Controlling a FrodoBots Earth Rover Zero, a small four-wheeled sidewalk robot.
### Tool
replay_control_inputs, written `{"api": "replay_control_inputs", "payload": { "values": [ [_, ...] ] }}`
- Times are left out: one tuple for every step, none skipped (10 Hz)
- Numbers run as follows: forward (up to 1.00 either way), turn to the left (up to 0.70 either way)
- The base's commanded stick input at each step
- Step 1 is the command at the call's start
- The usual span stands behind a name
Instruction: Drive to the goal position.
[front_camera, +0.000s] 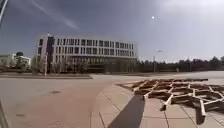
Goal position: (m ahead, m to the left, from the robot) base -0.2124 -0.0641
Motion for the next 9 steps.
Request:
{"api": "replay_control_inputs", "payload": {
  "values": [
    [0.05, 0.0],
    [0.05, 0.0],
    [0.05, 0.0],
    [0.05, 0.0],
    [0.05, 0.0],
    [0.05, 0.0],
    [0.05, 0.0],
    [0.05, 0.0],
    [0.05, 0.0]
  ]
}}
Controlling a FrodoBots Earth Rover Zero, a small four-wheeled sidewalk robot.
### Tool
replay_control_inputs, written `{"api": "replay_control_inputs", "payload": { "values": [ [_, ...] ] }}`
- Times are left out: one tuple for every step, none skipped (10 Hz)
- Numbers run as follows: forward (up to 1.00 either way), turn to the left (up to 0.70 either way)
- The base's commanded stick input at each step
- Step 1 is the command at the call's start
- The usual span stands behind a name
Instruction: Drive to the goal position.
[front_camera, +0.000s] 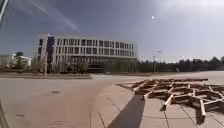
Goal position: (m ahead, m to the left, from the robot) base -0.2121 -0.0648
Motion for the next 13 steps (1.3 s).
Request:
{"api": "replay_control_inputs", "payload": {
  "values": [
    [0.05, 0.0],
    [0.05, 0.0],
    [0.05, 0.0],
    [0.05, 0.0],
    [0.05, 0.0],
    [0.05, 0.0],
    [0.05, 0.0],
    [0.05, 0.0],
    [0.05, 0.0],
    [0.05, 0.0],
    [0.05, 0.0],
    [0.04, 0.0],
    [0.04, 0.0]
  ]
}}
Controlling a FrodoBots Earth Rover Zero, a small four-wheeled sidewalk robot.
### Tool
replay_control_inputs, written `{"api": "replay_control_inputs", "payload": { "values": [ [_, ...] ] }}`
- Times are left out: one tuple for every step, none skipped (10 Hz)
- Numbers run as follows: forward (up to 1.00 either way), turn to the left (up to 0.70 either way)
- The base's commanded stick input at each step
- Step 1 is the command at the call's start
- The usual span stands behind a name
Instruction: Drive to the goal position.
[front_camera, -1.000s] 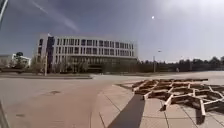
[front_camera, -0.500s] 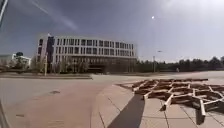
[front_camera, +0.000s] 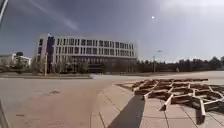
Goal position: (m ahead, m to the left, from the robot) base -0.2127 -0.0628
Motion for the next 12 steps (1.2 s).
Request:
{"api": "replay_control_inputs", "payload": {
  "values": [
    [0.04, 0.0],
    [0.05, 0.0],
    [0.05, 0.0],
    [0.05, 0.0],
    [0.05, 0.0],
    [0.05, 0.0],
    [0.05, 0.0],
    [0.05, 0.0],
    [0.05, 0.0],
    [0.05, 0.0],
    [0.05, 0.0],
    [0.05, 0.0]
  ]
}}
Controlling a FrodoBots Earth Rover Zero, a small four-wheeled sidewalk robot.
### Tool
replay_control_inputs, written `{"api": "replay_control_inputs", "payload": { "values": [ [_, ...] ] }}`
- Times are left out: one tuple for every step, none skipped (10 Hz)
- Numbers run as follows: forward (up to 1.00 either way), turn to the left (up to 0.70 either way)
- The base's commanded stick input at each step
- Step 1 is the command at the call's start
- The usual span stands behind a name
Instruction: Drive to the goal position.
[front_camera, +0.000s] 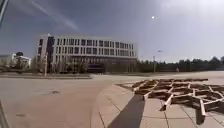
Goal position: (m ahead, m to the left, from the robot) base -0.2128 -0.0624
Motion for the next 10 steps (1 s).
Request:
{"api": "replay_control_inputs", "payload": {
  "values": [
    [0.05, 0.0],
    [0.05, 0.0],
    [0.05, 0.0],
    [0.05, 0.0],
    [0.05, 0.0],
    [0.05, 0.0],
    [0.05, 0.0],
    [0.05, 0.0],
    [0.05, 0.0],
    [0.05, 0.0]
  ]
}}
